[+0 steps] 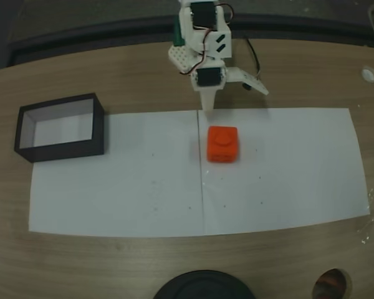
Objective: Grab a orange square and put it in the box.
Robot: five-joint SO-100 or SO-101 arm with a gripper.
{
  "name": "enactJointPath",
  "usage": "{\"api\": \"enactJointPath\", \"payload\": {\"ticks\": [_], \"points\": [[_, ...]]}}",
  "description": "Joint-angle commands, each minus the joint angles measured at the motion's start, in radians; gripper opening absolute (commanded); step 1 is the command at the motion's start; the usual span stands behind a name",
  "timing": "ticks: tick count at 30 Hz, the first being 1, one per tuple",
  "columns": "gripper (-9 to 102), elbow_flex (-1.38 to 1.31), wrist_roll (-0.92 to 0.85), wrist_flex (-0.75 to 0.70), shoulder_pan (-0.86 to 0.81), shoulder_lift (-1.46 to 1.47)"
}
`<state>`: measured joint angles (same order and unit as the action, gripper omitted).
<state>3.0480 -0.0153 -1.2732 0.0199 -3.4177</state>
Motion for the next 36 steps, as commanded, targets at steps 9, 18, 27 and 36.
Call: {"api": "enactJointPath", "payload": {"ticks": [9,18,27,36], "points": [[0,-0.060,0.005,-0.005,-0.009,0.006],[0,-0.060,0.009,-0.005,0.000,0.006],[1,-0.057,0.002,0.041,0.014,0.006],[32,-0.133,-0.081,0.207,-0.049,0.025]]}}
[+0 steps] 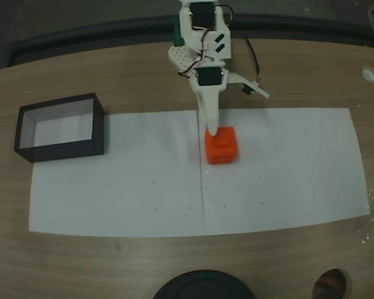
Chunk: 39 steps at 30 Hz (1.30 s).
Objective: Grab a orange square and put it in the box.
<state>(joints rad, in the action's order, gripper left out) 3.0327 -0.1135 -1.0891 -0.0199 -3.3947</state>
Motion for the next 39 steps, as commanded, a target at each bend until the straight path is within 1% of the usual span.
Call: {"api": "enactJointPath", "payload": {"ticks": [1,5,8,13,18,21,24,29,33,35,36,39], "points": [[32,-0.160,0.025,0.015,-0.009,0.002],[33,-0.313,0.021,-0.029,0.005,0.028],[33,-0.385,0.021,-0.051,0.044,0.140],[40,-0.512,0.034,-0.061,0.115,0.506],[41,-0.703,0.126,-0.061,0.166,0.905],[41,-0.795,0.172,-0.061,0.167,1.112],[41,-0.838,0.175,-0.063,0.161,1.284],[41,-0.884,0.179,-0.063,0.156,1.466],[40,-0.885,0.173,-0.057,0.156,1.509],[36,-0.885,0.172,-0.057,0.158,1.514],[31,-0.885,0.172,-0.057,0.158,1.516],[13,-0.885,0.172,-0.054,0.156,1.514]]}}
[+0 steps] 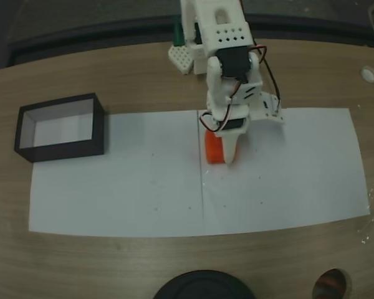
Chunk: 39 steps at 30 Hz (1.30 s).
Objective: Grab a orange square and put it in the box.
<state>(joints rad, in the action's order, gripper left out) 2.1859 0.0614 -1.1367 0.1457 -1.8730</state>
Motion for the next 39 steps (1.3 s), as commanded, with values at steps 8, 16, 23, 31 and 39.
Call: {"api": "enactJointPath", "payload": {"ticks": [8,16,23,31,39], "points": [[8,-0.141,-0.003,-0.035,-0.078,-0.020],[9,-0.676,-0.138,-0.322,-0.491,-0.170],[9,-0.868,-0.373,-0.347,-0.980,-0.215],[9,-0.787,-0.425,-0.299,-1.166,-0.086],[9,-0.724,-0.425,-0.149,-1.192,0.144]]}}
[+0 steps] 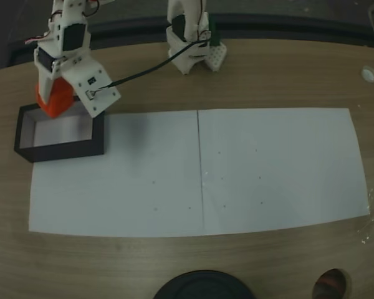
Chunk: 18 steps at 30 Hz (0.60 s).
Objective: Grab a orange square and put it in the box.
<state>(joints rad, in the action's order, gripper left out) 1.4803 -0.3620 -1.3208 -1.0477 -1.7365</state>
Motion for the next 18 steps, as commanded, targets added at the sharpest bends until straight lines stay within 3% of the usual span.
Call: {"api": "enactJointPath", "payload": {"ticks": [1,12,18], "points": [[9,-0.018,-0.002,0.046,0.000,0.035],[10,-0.031,0.005,0.107,-0.014,0.199],[34,-0.031,0.008,0.112,-0.014,0.195]]}}
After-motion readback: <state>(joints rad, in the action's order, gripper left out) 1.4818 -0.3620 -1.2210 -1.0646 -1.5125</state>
